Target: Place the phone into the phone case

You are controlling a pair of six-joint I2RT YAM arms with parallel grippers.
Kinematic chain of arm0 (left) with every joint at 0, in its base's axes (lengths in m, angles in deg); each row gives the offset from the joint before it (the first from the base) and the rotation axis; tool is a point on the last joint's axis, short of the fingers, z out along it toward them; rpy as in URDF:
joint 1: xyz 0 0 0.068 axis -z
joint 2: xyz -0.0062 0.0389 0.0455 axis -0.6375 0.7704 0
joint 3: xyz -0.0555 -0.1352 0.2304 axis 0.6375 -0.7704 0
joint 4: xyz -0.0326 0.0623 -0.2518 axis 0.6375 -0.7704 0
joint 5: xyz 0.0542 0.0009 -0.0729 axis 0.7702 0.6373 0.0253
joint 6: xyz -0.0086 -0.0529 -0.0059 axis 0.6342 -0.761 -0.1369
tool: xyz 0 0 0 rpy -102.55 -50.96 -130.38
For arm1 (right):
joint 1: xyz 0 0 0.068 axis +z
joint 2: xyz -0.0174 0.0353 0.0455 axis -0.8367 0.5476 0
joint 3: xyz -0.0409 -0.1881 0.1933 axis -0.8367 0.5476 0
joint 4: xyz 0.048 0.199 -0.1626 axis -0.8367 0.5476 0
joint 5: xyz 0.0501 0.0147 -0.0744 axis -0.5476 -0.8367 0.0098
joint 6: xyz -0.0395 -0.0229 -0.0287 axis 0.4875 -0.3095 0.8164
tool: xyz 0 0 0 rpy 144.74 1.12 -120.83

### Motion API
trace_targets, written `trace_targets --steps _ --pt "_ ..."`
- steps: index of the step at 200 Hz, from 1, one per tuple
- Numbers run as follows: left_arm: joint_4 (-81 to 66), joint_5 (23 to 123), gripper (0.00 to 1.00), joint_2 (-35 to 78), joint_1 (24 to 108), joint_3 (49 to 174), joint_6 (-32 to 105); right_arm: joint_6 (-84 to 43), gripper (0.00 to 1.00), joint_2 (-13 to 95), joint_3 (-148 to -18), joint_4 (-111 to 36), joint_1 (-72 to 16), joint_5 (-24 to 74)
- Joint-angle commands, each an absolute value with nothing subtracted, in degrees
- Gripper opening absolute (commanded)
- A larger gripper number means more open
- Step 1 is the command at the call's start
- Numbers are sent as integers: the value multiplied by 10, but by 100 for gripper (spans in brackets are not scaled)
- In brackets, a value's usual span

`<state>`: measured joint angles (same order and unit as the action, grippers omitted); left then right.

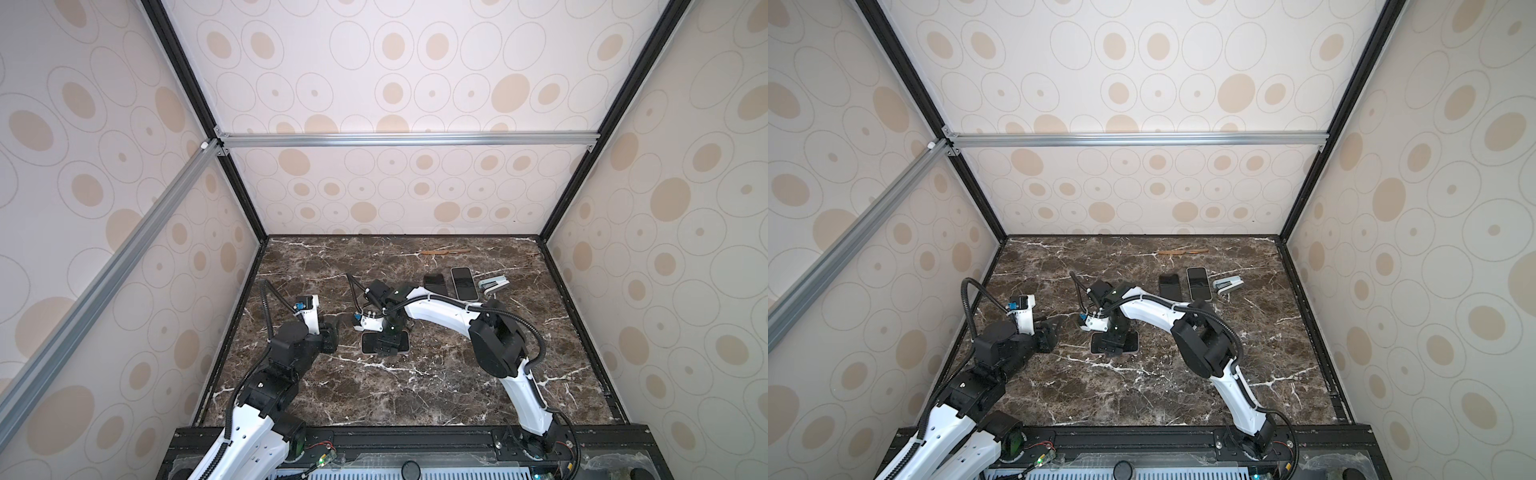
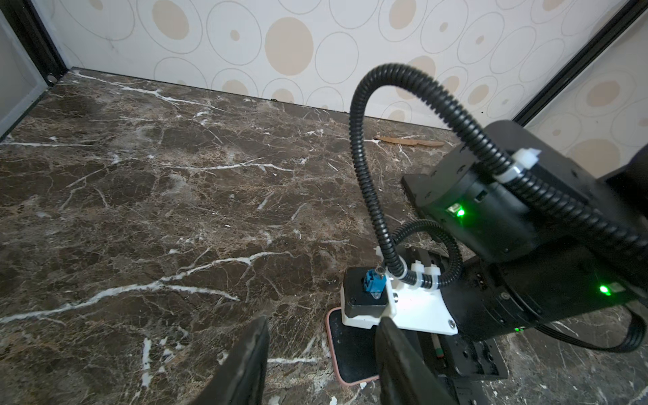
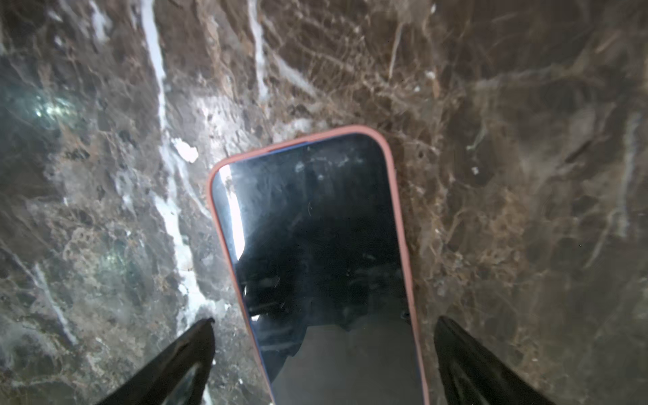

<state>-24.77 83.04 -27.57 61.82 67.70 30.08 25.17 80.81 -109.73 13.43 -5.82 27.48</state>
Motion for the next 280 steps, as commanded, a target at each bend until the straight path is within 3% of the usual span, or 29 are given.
trace_targets --steps 1,26,81,138,197,229,268,280 --pt "-239 832 50 -281 615 677 317 276 99 825 -1105 171 -55 294" --pt "-234 834 50 -286 616 673 316 269 100 831 -1094 166 -51 317" --pt "-231 849 50 -291 616 670 314 215 86 838 -1099 157 -52 343" --pt "-235 864 50 -303 616 671 312 -18 70 880 -1178 165 -109 437" --pt "-234 870 51 -306 616 670 310 -251 68 915 -1219 183 -175 439" --pt "-235 869 51 -305 618 670 309 -268 72 906 -1219 186 -181 384" --pt "-234 870 51 -305 618 670 307 -284 100 874 -1180 189 -180 368" --pt "-235 873 51 -305 618 670 306 -285 99 856 -1166 184 -179 371"
